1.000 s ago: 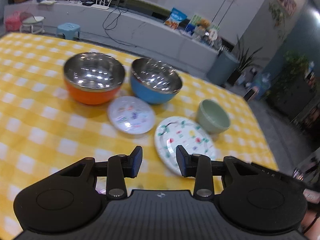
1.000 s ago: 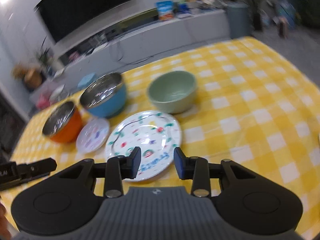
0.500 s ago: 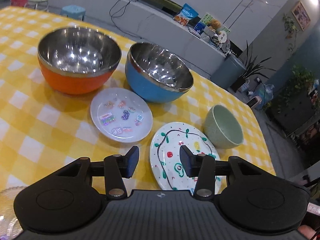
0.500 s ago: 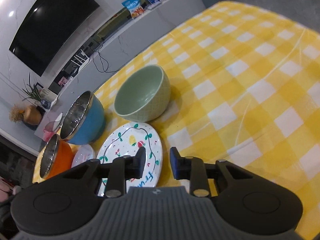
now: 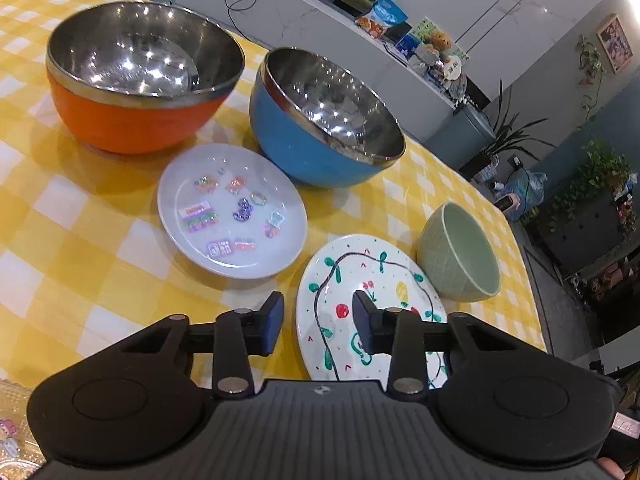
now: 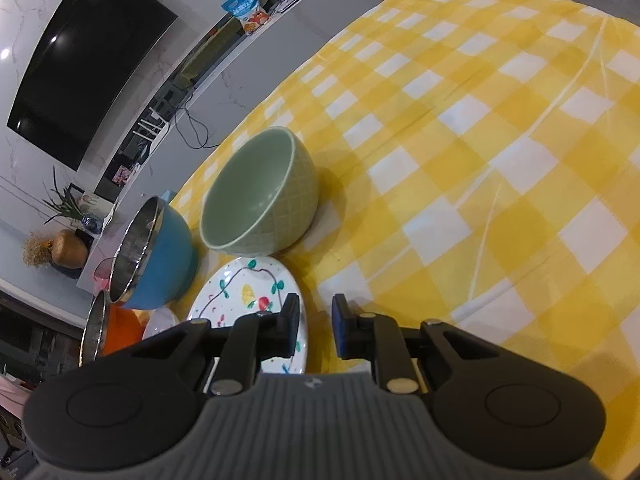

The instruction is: Organize plates and bowls

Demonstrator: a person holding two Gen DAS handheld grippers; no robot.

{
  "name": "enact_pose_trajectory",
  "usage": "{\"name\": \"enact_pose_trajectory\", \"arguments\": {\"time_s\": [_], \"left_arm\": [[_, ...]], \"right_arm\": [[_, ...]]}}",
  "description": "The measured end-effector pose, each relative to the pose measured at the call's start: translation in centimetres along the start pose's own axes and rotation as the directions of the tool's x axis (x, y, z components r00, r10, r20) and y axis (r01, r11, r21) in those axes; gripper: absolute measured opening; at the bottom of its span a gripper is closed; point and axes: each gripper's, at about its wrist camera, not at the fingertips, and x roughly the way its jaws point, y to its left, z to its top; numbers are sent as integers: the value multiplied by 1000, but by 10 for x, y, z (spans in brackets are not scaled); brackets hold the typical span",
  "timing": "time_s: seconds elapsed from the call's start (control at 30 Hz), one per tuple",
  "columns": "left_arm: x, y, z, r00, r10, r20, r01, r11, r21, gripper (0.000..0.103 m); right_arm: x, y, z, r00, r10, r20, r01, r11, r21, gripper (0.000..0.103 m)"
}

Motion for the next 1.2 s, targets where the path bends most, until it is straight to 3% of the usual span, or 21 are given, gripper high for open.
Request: {"name": "enact_pose_trajectory", "arguments": {"time_s": [0.23, 0.43, 0.73, 1.2], "left_arm": [[2, 4, 1, 1000, -22, 8, 22, 1000, -12, 39], [8, 3, 2, 999, -30, 12, 30, 999, -20, 38], [6, -2, 0, 999, 24, 20, -25, 999, 20, 18], [-27, -8, -6, 998, -2, 58, 0, 1000, 29, 18]], "right_arm": [[5, 2, -1, 1000, 23, -1, -23, 1000, -8, 18], [10, 7, -5, 999, 32, -16, -33, 999, -29, 8], [9, 6, -5, 1000, 25, -14, -25, 999, -36, 6], [-11, -1, -12, 995, 71, -72, -70, 997, 16, 4]]}}
